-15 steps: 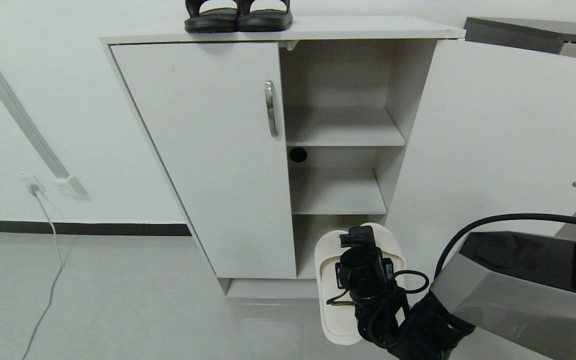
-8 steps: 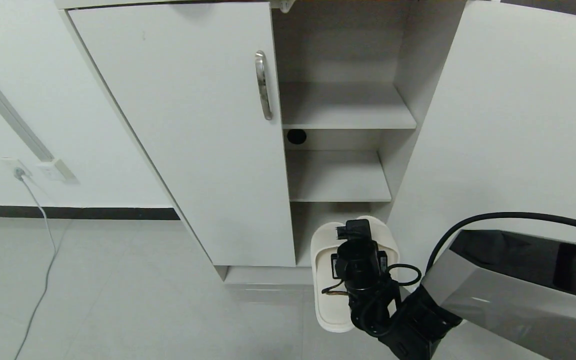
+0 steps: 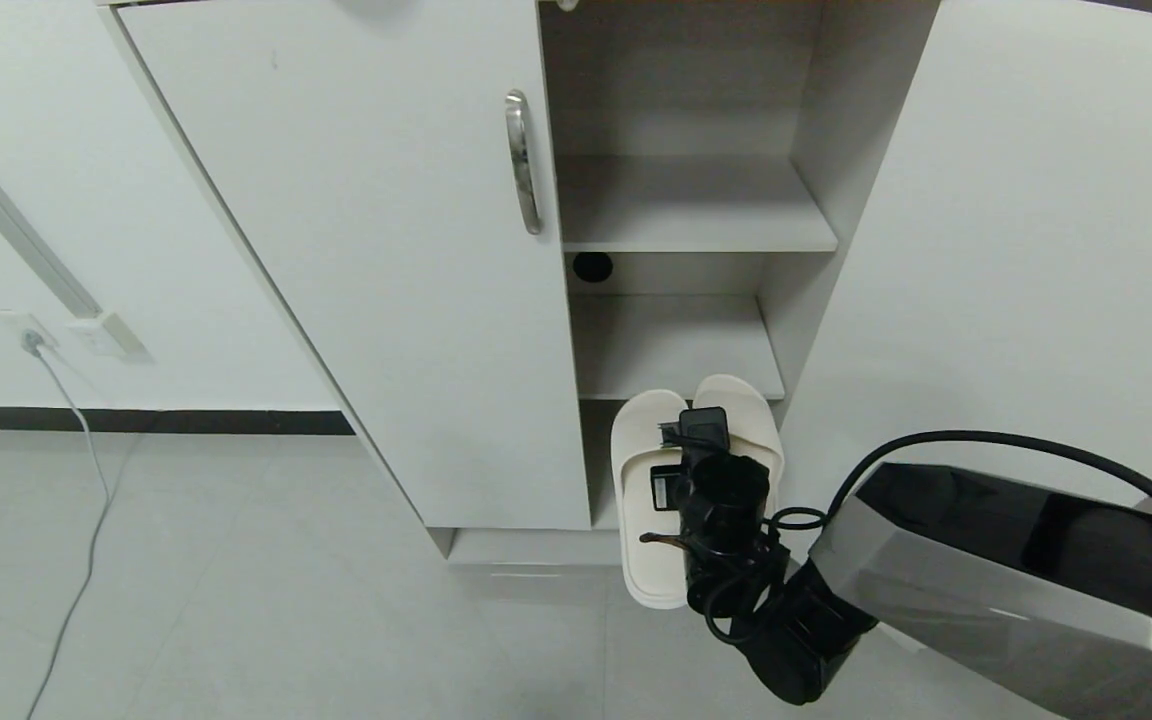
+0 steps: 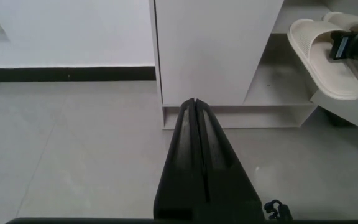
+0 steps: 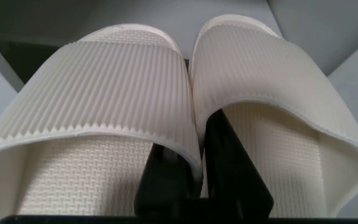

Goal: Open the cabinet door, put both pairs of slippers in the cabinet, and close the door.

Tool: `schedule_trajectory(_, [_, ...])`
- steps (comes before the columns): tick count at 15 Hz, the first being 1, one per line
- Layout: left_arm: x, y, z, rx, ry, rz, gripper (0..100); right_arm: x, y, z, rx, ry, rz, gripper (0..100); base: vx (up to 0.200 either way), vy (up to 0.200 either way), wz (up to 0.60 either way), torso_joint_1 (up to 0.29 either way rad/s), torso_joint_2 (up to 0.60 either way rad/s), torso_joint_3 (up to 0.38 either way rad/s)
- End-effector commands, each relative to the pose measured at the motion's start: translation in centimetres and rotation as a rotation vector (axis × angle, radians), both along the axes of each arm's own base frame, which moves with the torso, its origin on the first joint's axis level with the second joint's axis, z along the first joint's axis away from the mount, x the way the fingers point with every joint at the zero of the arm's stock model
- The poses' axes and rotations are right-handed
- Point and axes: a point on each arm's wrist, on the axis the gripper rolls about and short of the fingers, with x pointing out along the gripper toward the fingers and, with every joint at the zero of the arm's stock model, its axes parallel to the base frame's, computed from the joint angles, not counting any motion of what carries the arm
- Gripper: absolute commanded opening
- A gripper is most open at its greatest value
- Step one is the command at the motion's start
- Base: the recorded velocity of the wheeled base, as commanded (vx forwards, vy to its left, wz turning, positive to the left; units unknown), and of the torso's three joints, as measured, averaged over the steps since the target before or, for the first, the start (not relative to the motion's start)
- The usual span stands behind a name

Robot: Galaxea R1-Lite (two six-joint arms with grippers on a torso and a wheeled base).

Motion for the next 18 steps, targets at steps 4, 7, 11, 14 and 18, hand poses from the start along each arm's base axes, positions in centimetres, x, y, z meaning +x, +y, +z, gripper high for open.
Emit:
schedule_trajectory(4, [0.02, 0.0, -0.01, 0.0, 0.004, -0.001, 0, 0.19, 0.05, -0.62, -0.007, 0.005, -0.002, 0, 0.0, 0.0, 0.0, 0.0, 0.0, 0.0])
schedule_trajectory(7, [0.02, 0.0, -0.01, -0.002, 0.004, -0.001, 0, 0.19, 0.05, -0.62, -0.007, 0.005, -0.002, 0, 0.0, 0.0, 0.0, 0.0, 0.0, 0.0])
schedule_trajectory(11, [0.01, 0.0, -0.01, -0.002, 0.003, -0.001, 0, 0.19, 0.06, -0.63, -0.008, 0.006, -0.002, 0, 0.2, 0.0, 0.0, -0.005, 0.0, 0.002])
schedule_trajectory(14, [0.01, 0.0, -0.01, -0.002, 0.003, -0.001, 0, 0.18, 0.04, -0.66, -0.009, 0.007, -0.002, 0, 0.2, 0.0, 0.0, 0.005, 0.0, 0.002])
schedule_trajectory(18, [0.02, 0.0, 0.01, -0.002, 0.003, 0.0, 0, 0.18, 0.04, -0.66, -0.009, 0.007, -0.002, 0, 0.15, 0.0, 0.0, 0.002, 0.0, -0.001])
